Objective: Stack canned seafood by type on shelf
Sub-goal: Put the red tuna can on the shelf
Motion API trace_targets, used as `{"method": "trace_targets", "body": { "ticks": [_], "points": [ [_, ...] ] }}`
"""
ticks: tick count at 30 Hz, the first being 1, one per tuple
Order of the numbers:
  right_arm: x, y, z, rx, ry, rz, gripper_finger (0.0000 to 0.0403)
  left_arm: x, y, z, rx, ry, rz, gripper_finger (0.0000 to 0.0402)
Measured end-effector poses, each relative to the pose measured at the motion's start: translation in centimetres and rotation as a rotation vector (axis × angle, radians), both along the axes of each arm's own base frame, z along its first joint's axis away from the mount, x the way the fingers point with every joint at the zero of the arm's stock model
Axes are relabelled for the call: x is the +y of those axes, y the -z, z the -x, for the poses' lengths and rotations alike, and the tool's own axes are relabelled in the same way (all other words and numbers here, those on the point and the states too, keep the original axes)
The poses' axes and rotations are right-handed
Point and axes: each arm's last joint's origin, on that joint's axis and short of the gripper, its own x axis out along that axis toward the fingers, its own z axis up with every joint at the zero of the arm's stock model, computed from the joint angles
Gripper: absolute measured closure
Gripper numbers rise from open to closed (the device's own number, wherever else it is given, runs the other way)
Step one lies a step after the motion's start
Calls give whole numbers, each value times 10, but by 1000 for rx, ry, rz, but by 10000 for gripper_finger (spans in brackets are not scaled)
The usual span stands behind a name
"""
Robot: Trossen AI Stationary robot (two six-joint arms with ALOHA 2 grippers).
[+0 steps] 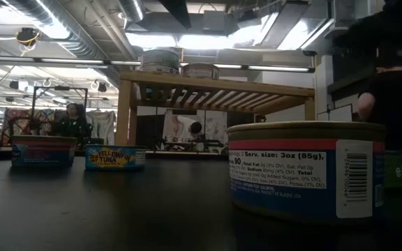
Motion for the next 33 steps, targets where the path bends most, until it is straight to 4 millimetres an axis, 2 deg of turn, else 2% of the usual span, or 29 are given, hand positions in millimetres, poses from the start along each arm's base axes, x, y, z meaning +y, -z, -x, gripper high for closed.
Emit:
{"method": "trace_targets", "body": {
  "ticks": [5,11,20,26,30,33],
  "points": [
    [11,-7,-19,251,-106,53,160,0,0,-1,-7,-1,1,156],
    [27,-5,-44,511,-276,42,160,0,0,0,-7,-1,1,156],
    [41,21,-71,854,-333,60,160,0,0,-1,-7,-1,1,156],
    [51,38,-79,966,-353,55,160,0,0,-1,-7,-1,1,156],
    [65,46,-78,1009,-402,99,160,0,0,-1,-7,-1,1,156],
    [75,53,-76,1027,-375,154,160,0,0,-1,-2,6,-3,156]
  ]
}}
